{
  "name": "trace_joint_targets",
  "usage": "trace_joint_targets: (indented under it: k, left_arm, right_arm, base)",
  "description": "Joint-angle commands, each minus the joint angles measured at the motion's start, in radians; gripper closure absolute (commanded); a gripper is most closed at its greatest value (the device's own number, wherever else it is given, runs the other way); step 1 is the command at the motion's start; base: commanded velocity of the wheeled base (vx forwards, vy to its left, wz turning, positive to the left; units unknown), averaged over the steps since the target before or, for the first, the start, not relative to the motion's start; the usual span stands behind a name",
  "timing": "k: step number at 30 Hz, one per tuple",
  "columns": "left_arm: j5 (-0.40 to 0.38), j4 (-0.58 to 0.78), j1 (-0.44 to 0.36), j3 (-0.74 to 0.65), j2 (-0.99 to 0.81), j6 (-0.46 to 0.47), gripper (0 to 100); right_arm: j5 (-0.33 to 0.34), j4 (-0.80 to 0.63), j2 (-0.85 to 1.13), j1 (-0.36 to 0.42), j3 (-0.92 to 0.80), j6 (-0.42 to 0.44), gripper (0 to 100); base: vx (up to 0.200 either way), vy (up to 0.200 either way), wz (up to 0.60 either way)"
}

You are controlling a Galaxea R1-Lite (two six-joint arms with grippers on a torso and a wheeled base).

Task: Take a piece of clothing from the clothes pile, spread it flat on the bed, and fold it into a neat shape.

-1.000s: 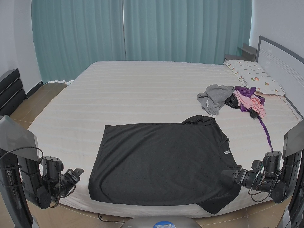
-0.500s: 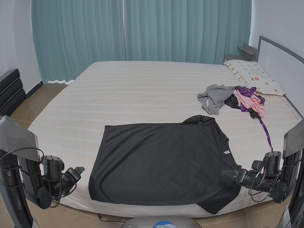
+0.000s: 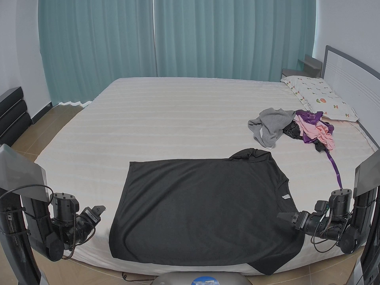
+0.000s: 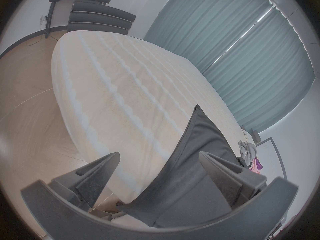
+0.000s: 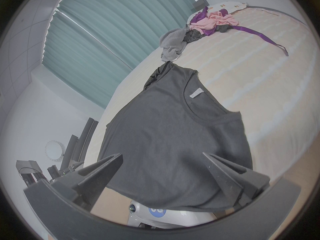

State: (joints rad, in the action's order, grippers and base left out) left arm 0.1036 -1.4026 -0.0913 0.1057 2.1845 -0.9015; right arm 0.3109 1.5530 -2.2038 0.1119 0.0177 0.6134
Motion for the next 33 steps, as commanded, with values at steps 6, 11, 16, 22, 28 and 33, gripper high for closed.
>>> trace_joint_targets:
  k: [6,11,16,22,28,33]
  left_arm:
    - [-0.005,-0.001,-0.008,0.009,0.003,-0.002,0]
    - [-0.012,0.000,-0.012,0.066,0.001,-0.008,0]
    - [-0.032,0.010,-0.015,0.153,0.000,-0.005,0]
    - [-0.059,0.315,-0.013,0.494,0.006,0.021,0]
    - [-0.214,0.579,-0.008,0.762,0.044,0.021,0]
    - [-0.278,0.622,-0.013,0.960,0.155,0.027,0]
  right_arm:
    - [0.007,0.015,-0.002,-0.005,-0.002,0.019,0]
    - [0.005,0.013,0.004,-0.006,0.030,0.106,0]
    - [0.010,0.015,0.007,-0.006,0.031,0.120,0]
    - [0.020,0.013,0.001,-0.005,0.045,0.187,0]
    - [0.033,0.015,0.006,-0.008,0.047,0.206,0]
    - [0.033,0.013,-0.005,0.006,0.044,0.206,0]
  base:
    - [0.000,0.000,0.00]
    - [0.000,0.000,0.00]
    - [0.000,0.000,0.00]
    - [0.000,0.000,0.00]
    - [0.000,0.000,0.00]
    - [0.000,0.000,0.00]
